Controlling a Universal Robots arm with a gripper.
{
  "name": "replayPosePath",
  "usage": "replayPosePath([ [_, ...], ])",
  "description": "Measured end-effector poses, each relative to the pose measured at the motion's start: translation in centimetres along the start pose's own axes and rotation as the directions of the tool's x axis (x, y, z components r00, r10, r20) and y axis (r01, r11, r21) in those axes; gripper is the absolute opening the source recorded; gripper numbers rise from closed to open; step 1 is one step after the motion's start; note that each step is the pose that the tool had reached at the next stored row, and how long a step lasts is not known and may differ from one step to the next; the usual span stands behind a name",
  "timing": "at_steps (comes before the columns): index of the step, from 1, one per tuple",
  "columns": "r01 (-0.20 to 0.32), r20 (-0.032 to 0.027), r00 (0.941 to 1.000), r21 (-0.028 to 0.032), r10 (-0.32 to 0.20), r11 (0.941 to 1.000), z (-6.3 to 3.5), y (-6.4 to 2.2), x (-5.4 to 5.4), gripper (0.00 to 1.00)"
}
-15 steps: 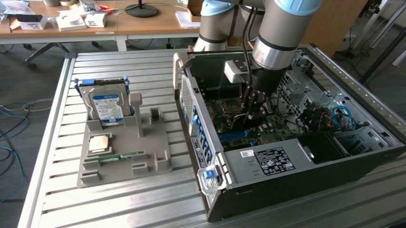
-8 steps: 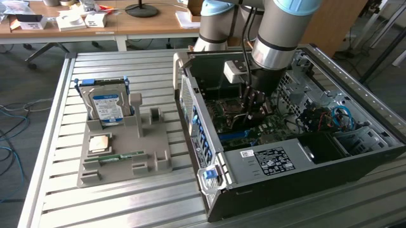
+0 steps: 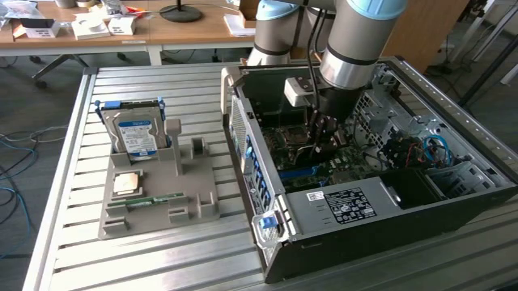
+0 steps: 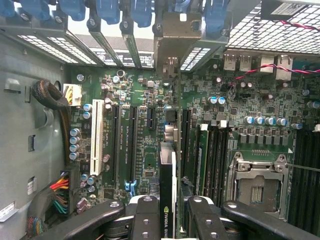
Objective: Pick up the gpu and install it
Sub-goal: 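Insert the gpu into the slot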
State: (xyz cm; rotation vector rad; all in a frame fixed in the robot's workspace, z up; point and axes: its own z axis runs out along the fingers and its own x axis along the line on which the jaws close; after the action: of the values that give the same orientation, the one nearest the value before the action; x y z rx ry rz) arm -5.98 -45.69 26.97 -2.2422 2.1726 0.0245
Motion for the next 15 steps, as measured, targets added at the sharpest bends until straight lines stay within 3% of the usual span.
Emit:
replayPosePath([
  [15, 0.000, 0.0013, 1.0000, 0.0004, 0.000, 1.0000, 0.09, 0.11, 0.02, 0.26],
])
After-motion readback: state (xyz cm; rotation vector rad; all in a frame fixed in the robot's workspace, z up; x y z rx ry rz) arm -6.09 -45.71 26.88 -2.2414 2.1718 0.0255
